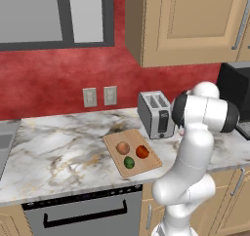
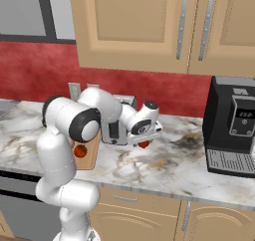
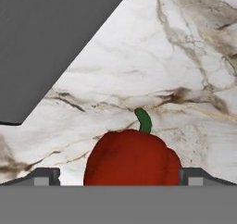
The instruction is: Place the avocado, onion, tomato, and bell pepper on the cutting board.
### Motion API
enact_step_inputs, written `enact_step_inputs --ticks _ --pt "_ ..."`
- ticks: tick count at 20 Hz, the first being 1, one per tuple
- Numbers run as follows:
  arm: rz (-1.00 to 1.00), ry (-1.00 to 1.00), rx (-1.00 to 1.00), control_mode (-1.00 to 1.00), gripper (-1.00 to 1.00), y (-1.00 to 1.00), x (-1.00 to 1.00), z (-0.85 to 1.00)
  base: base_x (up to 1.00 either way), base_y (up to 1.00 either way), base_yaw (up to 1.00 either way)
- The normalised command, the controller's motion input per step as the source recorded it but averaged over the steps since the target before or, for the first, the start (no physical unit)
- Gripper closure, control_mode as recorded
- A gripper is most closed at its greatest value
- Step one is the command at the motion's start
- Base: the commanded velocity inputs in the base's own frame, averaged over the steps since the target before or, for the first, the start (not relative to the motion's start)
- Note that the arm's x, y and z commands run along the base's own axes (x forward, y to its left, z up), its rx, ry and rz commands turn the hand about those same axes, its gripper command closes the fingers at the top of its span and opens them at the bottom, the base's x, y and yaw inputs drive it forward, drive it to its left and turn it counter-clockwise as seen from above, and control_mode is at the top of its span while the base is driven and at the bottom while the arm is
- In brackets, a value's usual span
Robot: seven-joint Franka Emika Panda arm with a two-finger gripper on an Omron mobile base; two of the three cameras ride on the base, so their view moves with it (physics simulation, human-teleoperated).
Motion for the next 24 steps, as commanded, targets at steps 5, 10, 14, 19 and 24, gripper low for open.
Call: enact_step_inputs --ticks 5,10,14,19,24 --pt "0.02 0.02 0.00 -1.00 1.00 0.00 0.06 -0.08 0.00 0.00 0.00" --pt "0.03 -0.02 0.00 -1.00 1.00 0.00 -0.10 0.37 0.00 0.00 0.00" --pt "0.03 -0.03 0.00 -1.00 1.00 0.00 -0.38 0.83 0.00 0.00 0.00" --pt "0.00 0.00 0.00 -1.00 1.00 0.15 -0.70 0.80 0.00 0.00 0.00" --pt "0.00 0.00 0.00 -1.00 1.00 0.48 -0.85 0.52 0.00 0.00 0.00"
